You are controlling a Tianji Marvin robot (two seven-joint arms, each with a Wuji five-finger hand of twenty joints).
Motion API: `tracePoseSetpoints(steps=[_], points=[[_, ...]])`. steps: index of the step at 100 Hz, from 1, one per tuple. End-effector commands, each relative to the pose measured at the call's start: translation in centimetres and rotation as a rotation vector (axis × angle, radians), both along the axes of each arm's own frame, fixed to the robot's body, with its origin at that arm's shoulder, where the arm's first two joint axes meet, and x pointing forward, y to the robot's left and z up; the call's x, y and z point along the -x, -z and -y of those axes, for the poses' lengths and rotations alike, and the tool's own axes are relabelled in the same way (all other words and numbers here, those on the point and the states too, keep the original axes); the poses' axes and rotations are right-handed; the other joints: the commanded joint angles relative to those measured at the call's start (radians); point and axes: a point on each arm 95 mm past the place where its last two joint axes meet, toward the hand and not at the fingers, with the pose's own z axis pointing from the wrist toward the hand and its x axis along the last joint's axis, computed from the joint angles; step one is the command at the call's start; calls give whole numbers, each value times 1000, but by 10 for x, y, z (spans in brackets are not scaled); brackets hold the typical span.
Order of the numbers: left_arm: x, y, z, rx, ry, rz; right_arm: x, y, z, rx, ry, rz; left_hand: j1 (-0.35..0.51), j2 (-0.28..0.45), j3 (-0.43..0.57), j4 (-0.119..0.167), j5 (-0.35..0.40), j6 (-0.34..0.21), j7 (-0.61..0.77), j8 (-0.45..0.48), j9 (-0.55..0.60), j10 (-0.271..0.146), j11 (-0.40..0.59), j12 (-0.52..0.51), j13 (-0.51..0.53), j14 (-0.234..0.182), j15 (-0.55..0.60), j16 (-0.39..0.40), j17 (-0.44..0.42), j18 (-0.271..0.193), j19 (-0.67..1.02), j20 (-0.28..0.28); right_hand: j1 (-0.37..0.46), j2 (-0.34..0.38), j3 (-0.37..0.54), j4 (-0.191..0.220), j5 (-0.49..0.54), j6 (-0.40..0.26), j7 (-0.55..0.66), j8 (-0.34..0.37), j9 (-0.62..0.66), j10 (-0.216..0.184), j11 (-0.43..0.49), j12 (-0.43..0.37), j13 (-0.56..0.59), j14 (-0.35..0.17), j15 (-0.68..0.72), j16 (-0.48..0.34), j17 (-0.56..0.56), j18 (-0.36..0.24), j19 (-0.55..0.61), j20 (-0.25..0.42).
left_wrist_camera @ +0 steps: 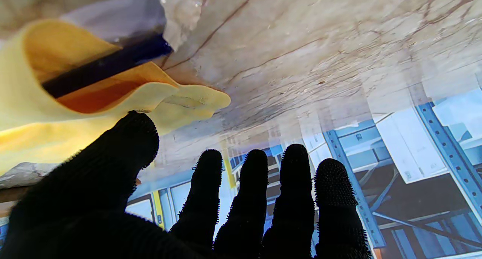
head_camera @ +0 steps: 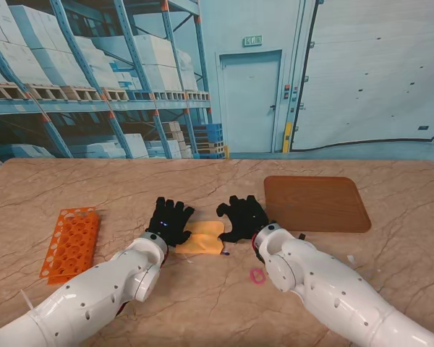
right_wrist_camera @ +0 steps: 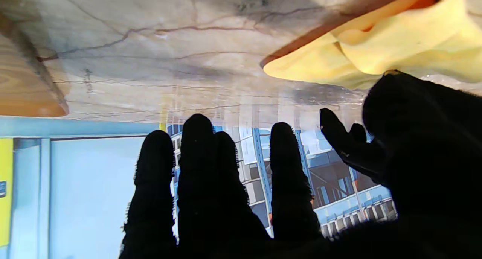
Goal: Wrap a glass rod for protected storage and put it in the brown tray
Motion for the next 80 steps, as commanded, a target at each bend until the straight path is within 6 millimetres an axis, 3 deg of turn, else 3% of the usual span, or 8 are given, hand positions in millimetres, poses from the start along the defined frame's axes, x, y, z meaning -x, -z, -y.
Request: tracePoseSetpoints(steps=[1, 32, 51, 62, 70, 80], points=[[0, 2, 4, -3, 2, -2, -5, -4, -10, -9, -19, 2, 16, 31, 15, 12, 19, 6, -23, -11, -48, 20, 9, 14, -41, 3, 11, 15, -42, -7, -15, 10, -18, -24, -18, 41, -20, 27, -14, -7, -40, 33, 34, 16, -34, 18, 41, 14, -18, 7, 43, -17], [2, 5, 8, -27, 10, -18, -15, 6, -22, 86, -62, -27, 18, -29, 67, 12, 108, 43, -3, -10, -57, 30, 10, 22, -70, 8, -6, 10, -58, 9, -63, 23, 11, -63, -35, 43, -8, 47, -19, -8, -136, 65, 3, -15, -64, 33, 26, 9, -45, 21, 57, -45], [3, 8, 11, -47, 24, -38, -19, 18, -25, 140, -80, -48, 21, -77, 122, 8, 185, 52, 17, -1, -51, 29, 8, 24, -77, 7, -18, 5, -57, 17, -95, 21, 46, -67, -22, 51, -4, 39, 3, 7, -140, 69, 60, 1, -39, 11, 57, 41, -33, 3, 106, -46], [3, 9, 12, -57, 33, -48, -21, 23, -27, 157, -91, -65, 22, -108, 164, 5, 254, 83, 30, 2, -42, 27, 8, 26, -77, 5, -20, 5, -57, 18, -102, 24, 58, -102, 94, 29, 20, 32, 26, 12, -128, 68, 88, 23, -20, 0, 65, 85, -26, -4, 137, -47], [4, 11, 13, -63, 40, -56, -21, 26, -29, 163, -99, -83, 19, -126, 196, 3, 302, 82, 43, 5, -36, 26, 9, 28, -77, 5, -21, 5, -57, 20, -107, 25, 57, -147, 216, 5, 89, 20, 50, 15, -112, 66, 98, 36, -9, -3, 70, 104, -24, -5, 146, -44], [4, 12, 14, -70, 46, -66, -20, 27, -31, 158, -110, -102, 22, -143, 222, 0, 330, 84, 102, 34, -30, 23, 13, 32, -75, 0, -22, 4, -57, 20, -109, 28, 79, -168, 293, -5, 174, 3, 124, 48, -83, 54, 109, 48, 3, -8, 74, 113, -23, -7, 147, -43]])
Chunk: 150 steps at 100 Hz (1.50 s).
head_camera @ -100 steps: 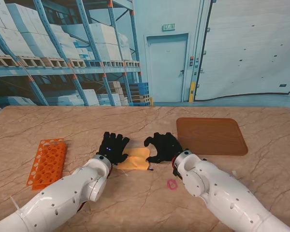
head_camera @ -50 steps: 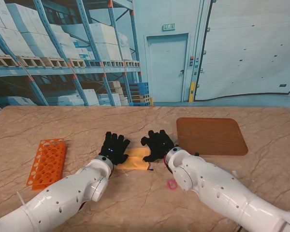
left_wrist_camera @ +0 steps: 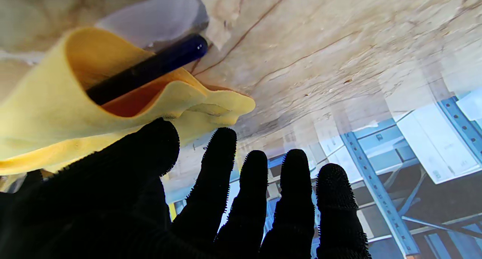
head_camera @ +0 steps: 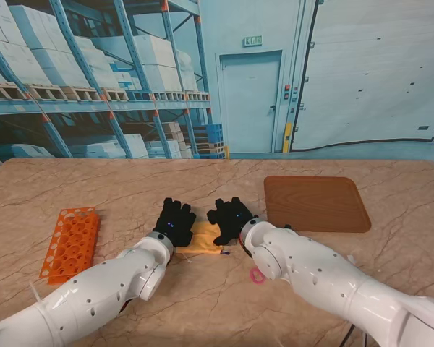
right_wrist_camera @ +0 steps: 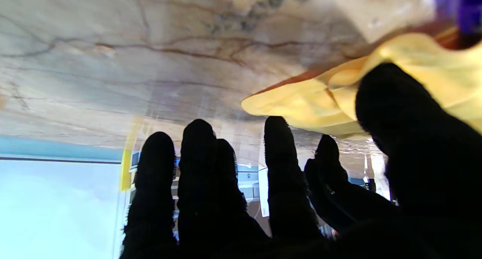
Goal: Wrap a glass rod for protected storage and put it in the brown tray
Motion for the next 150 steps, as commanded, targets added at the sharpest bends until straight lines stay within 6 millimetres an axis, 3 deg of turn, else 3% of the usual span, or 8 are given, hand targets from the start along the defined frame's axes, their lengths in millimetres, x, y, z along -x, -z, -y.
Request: tracePoseSetpoints(steps=[1, 16, 52, 68, 78, 100, 129, 150], points=[[6, 10, 0, -9, 2, -35, 5, 9, -1, 12, -9, -34, 19, -108, -5, -15, 70, -24, 92, 40, -20, 24, 9, 10, -22, 0, -11, 3, -17, 19, -15, 18, 92, -46, 103, 9, 101, -52, 93, 39, 19, 11, 32, 25, 31, -12, 38, 21, 1, -6, 48, -3], [7, 10, 2, -10, 6, -45, 5, 11, -3, 1, -10, -60, 28, -137, 8, -34, 2, -60, 238, 132, -25, 20, 11, 15, -26, -4, -22, -4, -16, 16, -25, 18, 155, -84, 128, -95, 94, -134, 357, 12, 46, -7, 32, 33, 42, -20, 38, 17, -2, -11, 41, -4], [8, 10, 6, 4, 5, -62, 6, 7, 0, -46, 21, -65, 201, -234, 19, -116, -102, -118, 571, 346, 26, -1, 50, 26, 1, -14, -19, -14, -15, 4, -23, 39, 142, -26, 136, -94, -34, -187, 520, 72, 46, -30, 16, 16, 39, -34, 14, -20, -6, -22, 27, -6], [9, 9, 7, 25, 11, -46, 6, 4, 6, -75, 46, -59, 226, -186, 14, -110, -108, -150, 625, 353, 85, -15, 88, 37, 41, -21, -2, -15, -15, -4, 13, 67, 121, 14, 135, -83, -71, -171, 500, 49, 46, -37, 7, 3, 37, -37, 2, -43, -4, -25, 23, -7], [10, 8, 7, 41, 15, -36, 6, 3, 8, -96, 61, -62, 229, -172, 18, -104, -131, -193, 641, 372, 269, -41, 105, 8, 196, -36, -35, -80, 1, -5, 30, 71, 102, 39, 136, -65, -90, -147, 457, 25, 47, -40, 3, -7, 37, -38, -1, -68, -2, -30, 19, -8], [13, 4, 10, 97, 21, -27, 5, -4, 10, -144, 83, -58, 220, -140, 15, -88, -166, -253, 650, 417, 550, -92, 96, 167, 402, -36, 73, -95, 99, -16, 106, 72, 35, 86, 106, 14, -98, -101, 321, 79, 63, -50, -3, -26, 43, -39, 13, -96, 14, -40, 10, -5], [18, -1, 7, 141, 41, -9, 3, -15, 13, -205, 113, -56, 220, -124, 7, -79, -184, -260, 660, 427, 554, -101, 125, 191, 409, -43, 120, -73, 110, -13, 120, 68, 24, 110, 74, 21, -144, -65, 159, 27, 60, -53, -10, -33, 34, -43, 9, -95, 14, -40, 9, -2], [21, -5, 3, 160, 44, 12, -1, -11, 10, -195, 94, -87, 220, -128, 9, -75, -184, -262, 666, 432, 559, -104, 133, 194, 416, -45, 128, -67, 119, -1, 125, 68, 48, 64, 88, 13, -179, -149, 73, -9, 31, -63, -34, -43, 5, -52, -13, -108, 4, -49, -17, -7]])
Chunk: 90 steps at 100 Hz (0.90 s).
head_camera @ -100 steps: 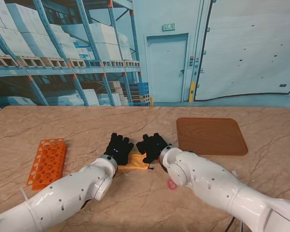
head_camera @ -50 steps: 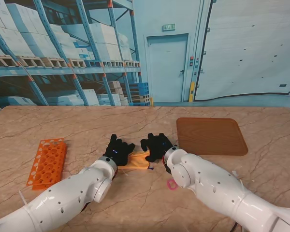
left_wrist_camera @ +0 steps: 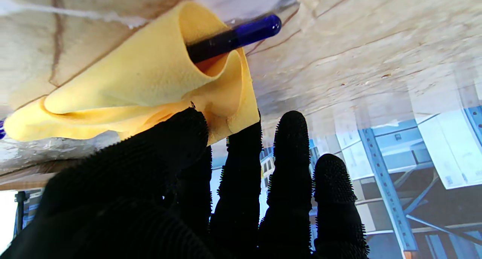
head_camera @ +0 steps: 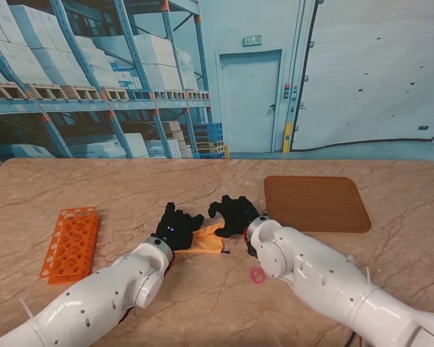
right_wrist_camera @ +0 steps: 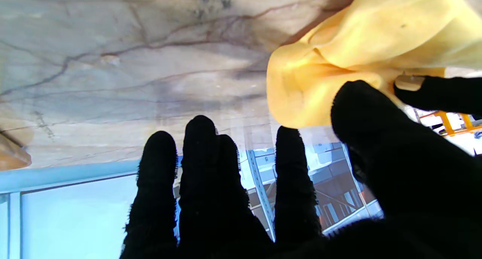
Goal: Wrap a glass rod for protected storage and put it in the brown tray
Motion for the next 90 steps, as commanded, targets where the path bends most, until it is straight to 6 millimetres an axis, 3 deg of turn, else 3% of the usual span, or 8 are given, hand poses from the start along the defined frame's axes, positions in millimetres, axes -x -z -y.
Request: tracePoseSetpoints(steps=[1, 16, 28, 36, 61, 67, 77, 90], points=[[5, -1, 2, 11, 10, 3, -1, 0, -6, -1, -17, -5, 17, -30, -10, -24, -33, -21, 48, 20, 23, 7, 28, 17, 10, -8, 15, 9, -3, 9, 29, 17, 8, -28, 20, 25, -38, -35, -18, -8, -23, -12, -10, -6, -16, -21, -14, -16, -8, -23, -10, -6], [7, -3, 1, 14, 16, 8, -2, 4, -9, -3, -30, -24, 15, -33, -5, -22, -31, -23, 49, 21, 23, 6, 24, 19, 9, -9, 13, 9, -5, 11, 27, 16, 5, -28, 21, 23, -25, -63, -17, -8, -29, -17, -18, -10, -25, -25, -23, -26, -15, -25, -24, -8], [8, -4, 0, 13, 23, 13, -1, 5, -10, -16, -36, -44, 13, -35, -3, -22, -30, -25, 48, 21, 25, 6, 22, 20, 8, -7, 11, 10, -6, 13, 26, 15, 1, -5, 34, 26, 128, -81, 42, 13, -28, -17, -19, -11, -26, -23, -24, -32, -20, -23, -37, -8], [8, -5, 0, 10, 27, 17, 0, 4, -11, -32, -42, -53, 11, -35, -1, -22, -30, -25, 48, 21, 25, 7, 22, 21, 8, -6, 11, 11, -7, 13, 26, 15, 55, -2, 8, -66, 188, -161, 210, -106, 23, -26, -40, -23, -22, -19, -26, -46, -20, -20, -52, 7], [9, -9, -7, 2, 29, 40, 6, 0, -12, -73, -42, -78, -24, -50, 6, -29, -41, 24, 20, -13, 7, 7, 27, 6, 2, -4, 2, 8, -7, 10, 22, 8, 150, 27, 6, -71, 402, -233, 290, -136, 159, -59, -64, -43, 10, 19, -43, -53, -18, 0, -63, 9], [9, -11, -9, 1, 26, 41, 7, -1, -12, -72, -50, -74, -59, -51, 7, -27, -69, 67, -37, -77, -43, 19, 56, -22, -19, 0, -4, 8, -18, 9, 18, -2, 150, 19, 11, -71, 414, -232, 288, -137, 172, -60, -64, -43, 14, 26, -43, -52, -18, 0, -64, 10], [12, -14, -13, -9, 35, 52, 10, -1, -11, -69, -61, -74, -183, 68, -7, 56, -119, 140, -296, -164, -184, 29, 98, -119, -86, 4, -30, 13, -51, 10, -8, -26, 150, 9, 22, -73, 429, -226, 279, -138, 190, -57, -67, -43, 16, 30, -44, -51, -17, 6, -66, 12], [17, -19, -19, -26, 47, 52, 14, -1, -11, -65, -80, -80, -216, 61, -57, 46, -137, 162, -474, -290, -260, 40, 62, -160, -146, 19, -81, 5, -75, 28, -64, -56, 151, 0, 27, -75, 440, -216, 275, -141, 201, -53, -68, -43, 20, 35, -44, -49, -16, 8, -66, 13]])
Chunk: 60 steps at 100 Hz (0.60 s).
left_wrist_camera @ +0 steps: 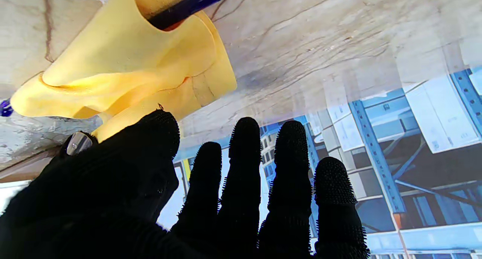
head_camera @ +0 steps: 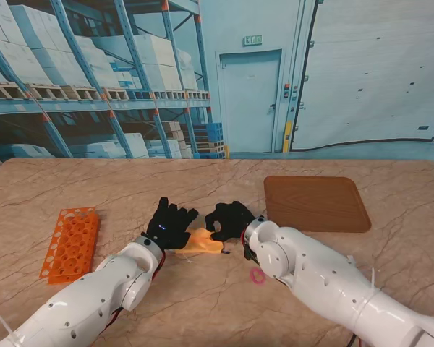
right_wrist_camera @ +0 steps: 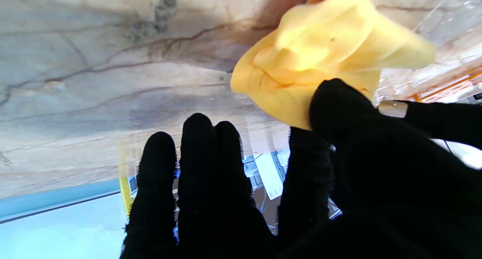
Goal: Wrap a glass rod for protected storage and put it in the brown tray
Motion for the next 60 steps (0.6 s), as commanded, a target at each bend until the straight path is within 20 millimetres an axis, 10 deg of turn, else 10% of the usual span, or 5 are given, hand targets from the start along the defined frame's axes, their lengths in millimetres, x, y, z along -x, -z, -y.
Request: tracePoseSetpoints(steps=[1, 60], points=[[6, 1, -2, 3, 6, -17, 6, 2, -3, -1, -24, -5, -41, 27, -32, 18, -26, 26, -70, -38, -55, 29, -13, -22, -38, 20, -31, 4, -28, 27, -29, -20, 31, -10, 37, -25, 50, -19, 12, -6, 23, 0, -2, -11, 20, 9, -9, -2, -4, 8, -5, 14], [15, -26, -21, 104, -3, 120, 22, -5, -5, 7, -123, -23, -14, 206, -153, 37, 90, -14, -89, -54, -174, 73, -117, -48, -170, 23, -104, -2, -46, 27, -65, -28, 15, -35, 42, -30, 60, -18, -6, -21, 30, 5, -6, -8, 21, 13, -13, 0, -7, 11, -10, 17]])
